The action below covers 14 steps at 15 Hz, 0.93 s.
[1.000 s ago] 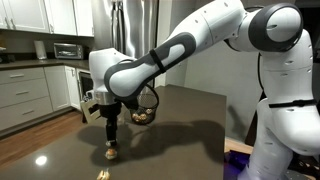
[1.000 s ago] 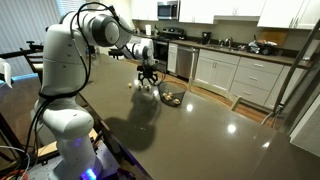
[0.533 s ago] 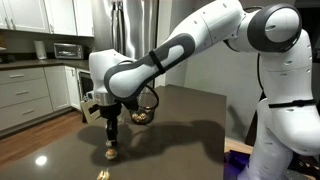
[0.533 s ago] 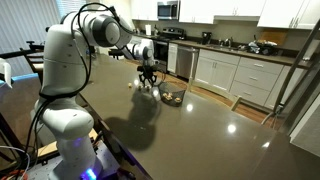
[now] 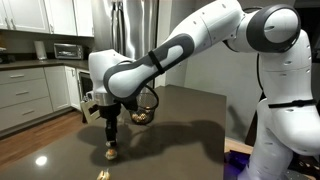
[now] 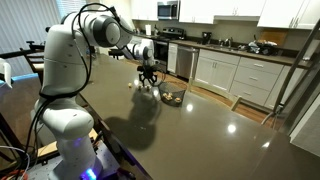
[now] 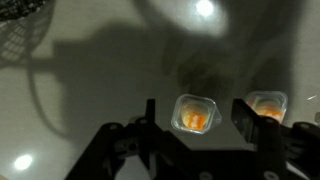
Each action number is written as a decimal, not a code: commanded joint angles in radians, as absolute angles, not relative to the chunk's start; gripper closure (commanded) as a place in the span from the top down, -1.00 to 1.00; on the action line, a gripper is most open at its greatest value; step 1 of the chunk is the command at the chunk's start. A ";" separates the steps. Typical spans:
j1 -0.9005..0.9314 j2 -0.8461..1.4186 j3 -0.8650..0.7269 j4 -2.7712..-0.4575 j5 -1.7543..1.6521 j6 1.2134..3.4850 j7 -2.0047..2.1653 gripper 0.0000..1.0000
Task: Put a small packet inside the basket
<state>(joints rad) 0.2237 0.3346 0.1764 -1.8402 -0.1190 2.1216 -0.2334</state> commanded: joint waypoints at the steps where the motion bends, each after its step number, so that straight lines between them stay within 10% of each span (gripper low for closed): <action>1: 0.213 0.357 0.187 -1.812 -0.098 2.125 -0.225 1.00; 14: 0.210 0.356 0.188 -1.809 -0.082 2.128 -0.227 -0.76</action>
<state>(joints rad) 0.2235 0.3405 0.1782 -1.8297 -0.1012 2.1216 -0.2325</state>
